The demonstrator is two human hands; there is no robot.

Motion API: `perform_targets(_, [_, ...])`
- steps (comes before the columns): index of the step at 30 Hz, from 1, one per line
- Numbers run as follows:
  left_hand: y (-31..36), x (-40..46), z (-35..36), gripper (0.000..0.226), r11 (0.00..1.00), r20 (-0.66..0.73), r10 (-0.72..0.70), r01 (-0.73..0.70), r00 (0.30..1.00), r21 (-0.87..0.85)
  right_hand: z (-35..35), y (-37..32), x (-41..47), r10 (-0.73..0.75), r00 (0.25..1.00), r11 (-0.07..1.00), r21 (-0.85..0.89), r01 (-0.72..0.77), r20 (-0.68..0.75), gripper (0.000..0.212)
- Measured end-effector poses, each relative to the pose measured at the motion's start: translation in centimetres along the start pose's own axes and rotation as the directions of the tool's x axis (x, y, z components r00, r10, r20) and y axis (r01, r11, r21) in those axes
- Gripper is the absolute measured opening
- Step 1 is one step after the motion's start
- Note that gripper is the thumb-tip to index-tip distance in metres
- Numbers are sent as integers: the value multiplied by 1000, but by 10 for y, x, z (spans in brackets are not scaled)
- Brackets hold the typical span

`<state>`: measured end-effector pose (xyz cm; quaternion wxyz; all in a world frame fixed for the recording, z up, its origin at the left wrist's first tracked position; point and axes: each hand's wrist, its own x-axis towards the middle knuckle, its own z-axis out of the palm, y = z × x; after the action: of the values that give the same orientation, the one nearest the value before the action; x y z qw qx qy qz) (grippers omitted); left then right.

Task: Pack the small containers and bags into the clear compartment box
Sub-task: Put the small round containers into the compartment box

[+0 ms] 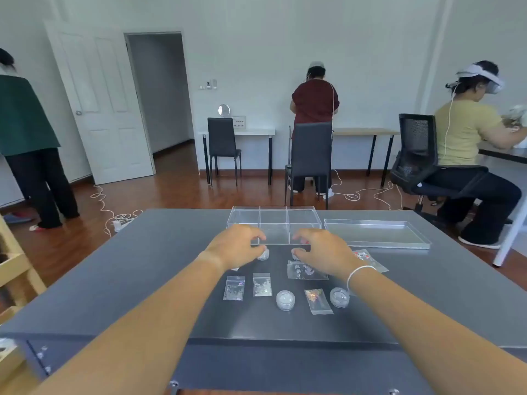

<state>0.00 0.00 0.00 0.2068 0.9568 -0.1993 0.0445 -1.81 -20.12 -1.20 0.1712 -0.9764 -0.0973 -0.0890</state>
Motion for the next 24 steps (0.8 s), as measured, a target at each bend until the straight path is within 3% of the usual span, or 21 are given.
perform_targets(6, [-8,2,14,25,1000,42,-1,-1,999,29,10,5,4,17,1000,1000,-10,-17,17,28])
perform_targets(19, [-20,6,26,18,993,-39,32,-36,999,-114,10,10,8,32,999,998,54,-33,16,13])
perform_targets(24, [-15,5,26,13,986,-63,66,-75,996,-151,8,10,8,33,999,998,47,-33,14,16])
